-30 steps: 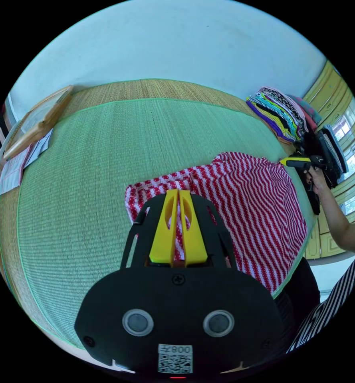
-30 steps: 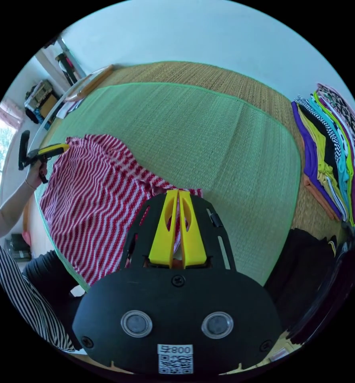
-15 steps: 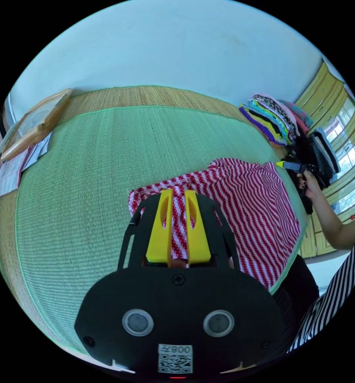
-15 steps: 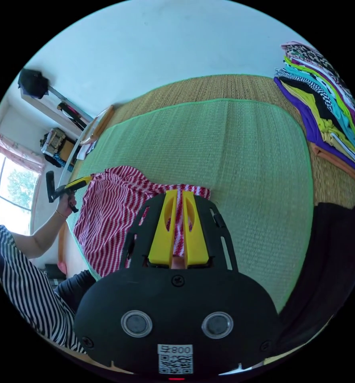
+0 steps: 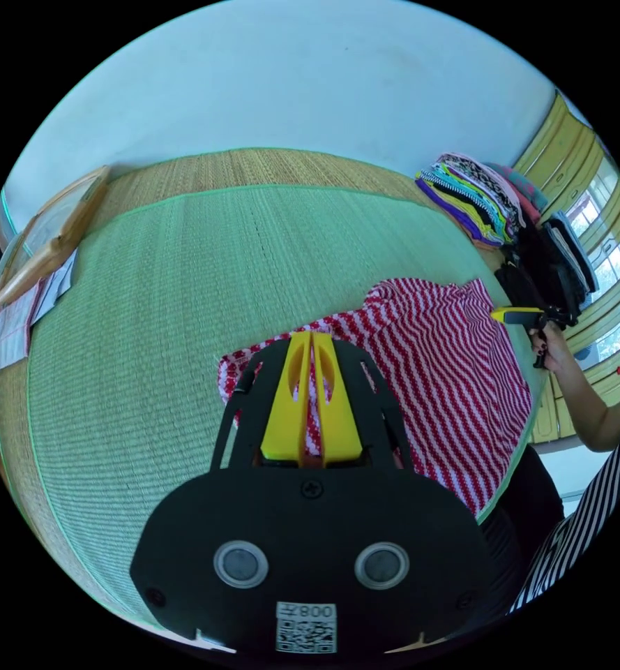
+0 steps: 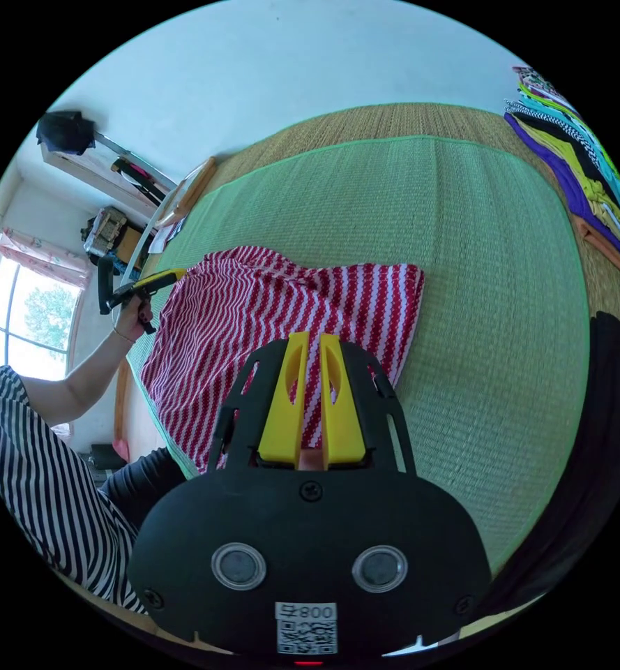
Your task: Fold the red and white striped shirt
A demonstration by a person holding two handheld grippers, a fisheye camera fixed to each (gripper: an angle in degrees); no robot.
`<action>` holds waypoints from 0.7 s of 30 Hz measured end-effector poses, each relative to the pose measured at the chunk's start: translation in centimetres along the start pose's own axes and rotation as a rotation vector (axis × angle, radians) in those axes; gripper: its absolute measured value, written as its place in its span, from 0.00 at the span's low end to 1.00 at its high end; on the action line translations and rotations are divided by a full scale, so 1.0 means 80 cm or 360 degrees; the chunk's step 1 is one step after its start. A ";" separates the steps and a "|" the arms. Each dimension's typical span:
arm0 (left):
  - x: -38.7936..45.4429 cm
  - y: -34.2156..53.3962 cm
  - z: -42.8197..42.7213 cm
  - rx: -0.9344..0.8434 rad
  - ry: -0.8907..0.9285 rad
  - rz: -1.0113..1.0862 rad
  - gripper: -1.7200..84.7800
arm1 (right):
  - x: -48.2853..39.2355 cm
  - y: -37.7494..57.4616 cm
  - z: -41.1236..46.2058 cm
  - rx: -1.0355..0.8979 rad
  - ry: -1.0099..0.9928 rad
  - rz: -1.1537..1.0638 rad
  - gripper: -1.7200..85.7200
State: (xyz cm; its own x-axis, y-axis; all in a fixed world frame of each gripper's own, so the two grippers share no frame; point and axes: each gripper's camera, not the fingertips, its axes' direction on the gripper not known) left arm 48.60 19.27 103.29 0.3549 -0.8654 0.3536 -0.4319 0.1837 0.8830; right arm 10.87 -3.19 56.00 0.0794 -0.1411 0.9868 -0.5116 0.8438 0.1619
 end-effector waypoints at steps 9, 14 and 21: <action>0.006 0.007 -0.001 -0.0095 0.0051 -0.0013 0.05 | -0.009 0.013 0.009 0.0006 -0.0036 0.0033 0.05; 0.005 0.012 -0.013 -0.0040 0.0017 -0.0040 0.03 | -0.017 0.018 0.013 -0.0006 -0.0038 0.0037 0.06; -0.012 0.006 -0.025 -0.0022 -0.0042 -0.0081 0.04 | -0.031 0.024 0.012 0.0003 -0.0023 0.0041 0.06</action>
State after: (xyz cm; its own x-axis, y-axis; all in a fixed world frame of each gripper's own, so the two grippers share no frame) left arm 49.72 21.09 103.97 0.3541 -0.8858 0.3000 -0.4021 0.1454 0.9040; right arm 8.87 -1.71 53.86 0.0538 -0.1268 0.9905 -0.5151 0.8462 0.1363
